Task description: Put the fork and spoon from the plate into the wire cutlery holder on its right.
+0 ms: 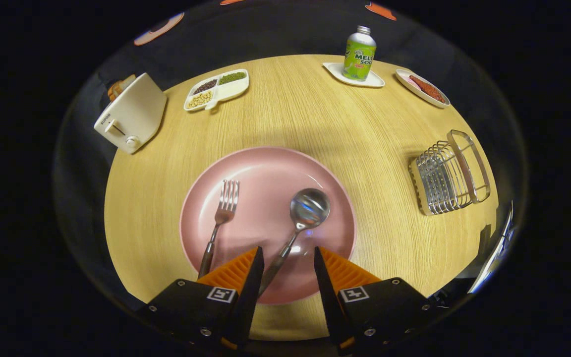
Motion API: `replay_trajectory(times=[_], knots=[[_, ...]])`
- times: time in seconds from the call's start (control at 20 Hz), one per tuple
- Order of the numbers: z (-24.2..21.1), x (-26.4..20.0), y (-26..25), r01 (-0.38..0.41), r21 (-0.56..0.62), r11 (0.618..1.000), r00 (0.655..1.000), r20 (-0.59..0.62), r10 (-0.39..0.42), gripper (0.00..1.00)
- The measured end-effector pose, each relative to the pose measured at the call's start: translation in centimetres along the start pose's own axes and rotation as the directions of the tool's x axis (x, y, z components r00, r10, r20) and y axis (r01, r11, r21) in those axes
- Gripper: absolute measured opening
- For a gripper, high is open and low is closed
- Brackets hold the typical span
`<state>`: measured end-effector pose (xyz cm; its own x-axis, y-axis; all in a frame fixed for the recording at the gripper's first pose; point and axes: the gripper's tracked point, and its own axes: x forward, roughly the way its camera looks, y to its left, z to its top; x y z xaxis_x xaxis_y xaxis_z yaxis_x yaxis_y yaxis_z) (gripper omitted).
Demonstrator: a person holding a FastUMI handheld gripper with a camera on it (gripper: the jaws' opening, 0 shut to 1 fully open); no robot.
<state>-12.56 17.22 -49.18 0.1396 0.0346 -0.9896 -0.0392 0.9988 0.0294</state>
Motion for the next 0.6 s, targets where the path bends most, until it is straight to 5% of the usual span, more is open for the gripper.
replay_trajectory(times=[0.4,0.6], knots=[[-1.2,1.0,-0.4,-0.021,-0.016,1.0,0.997,-0.073,0.02,0.19],[-1.3,0.5,-0.8,-0.047,-0.035,0.998,0.996,-0.082,0.044,0.07]])
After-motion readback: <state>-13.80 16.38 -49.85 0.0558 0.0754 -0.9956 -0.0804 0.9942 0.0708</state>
